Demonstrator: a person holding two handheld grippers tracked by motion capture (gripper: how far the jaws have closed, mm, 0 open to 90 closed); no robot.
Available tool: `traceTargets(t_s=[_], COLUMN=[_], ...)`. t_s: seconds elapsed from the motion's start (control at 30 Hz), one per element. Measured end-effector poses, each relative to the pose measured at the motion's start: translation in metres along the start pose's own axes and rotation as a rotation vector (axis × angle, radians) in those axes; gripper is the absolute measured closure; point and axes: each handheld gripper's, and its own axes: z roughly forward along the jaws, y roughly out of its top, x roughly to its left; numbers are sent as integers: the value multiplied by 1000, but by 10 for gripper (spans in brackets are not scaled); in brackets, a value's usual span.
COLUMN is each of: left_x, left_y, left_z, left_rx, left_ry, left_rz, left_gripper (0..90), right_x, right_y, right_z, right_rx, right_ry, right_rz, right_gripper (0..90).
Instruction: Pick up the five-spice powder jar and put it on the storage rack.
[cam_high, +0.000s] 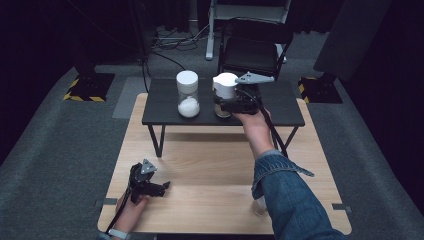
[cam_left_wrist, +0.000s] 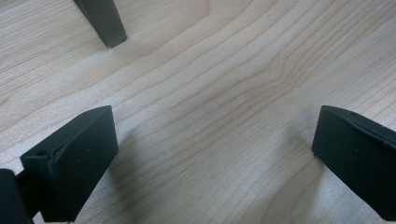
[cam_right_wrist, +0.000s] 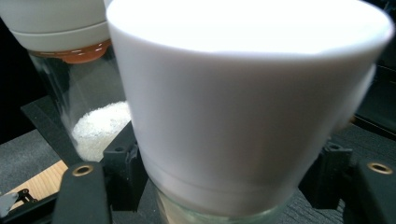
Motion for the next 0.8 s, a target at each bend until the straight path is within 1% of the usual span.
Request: traceTargets(t_s=[0.07, 0.13, 0.2, 0.3, 0.43, 0.5, 0.6, 0.8], left_x=[0, 0, 0, 0, 0, 0, 0, 0], left_y=[0, 0, 0, 0, 0, 0, 0, 0], left_z=[0, 0, 0, 0, 0, 0, 0, 0], left_rx=[1, 0, 0, -2, -1, -2, -1, -2], left_ry=[-1, 0, -1, 1, 0, 1, 0, 1], left_rz=[0, 0, -1, -1, -1, -2, -1, 0], left_gripper=[2, 2, 2, 2, 2, 2, 2, 2], right_x=[-1, 0, -1, -2, -1, 2, 4, 5], right_y=[0, 0, -2, -2, -3, -6, -6, -13], right_z=[0, -2, -4, -9, -18, -23, -31, -48], right_rx=[1, 0, -14, -15, -16, -28, -25, -37], right_ry=[4, -2, 6, 12, 9, 1, 8, 22], right_rz=[3, 18, 27, 11, 16, 4, -19, -14], right_gripper=[222, 160, 127, 93, 57, 44, 36, 27])
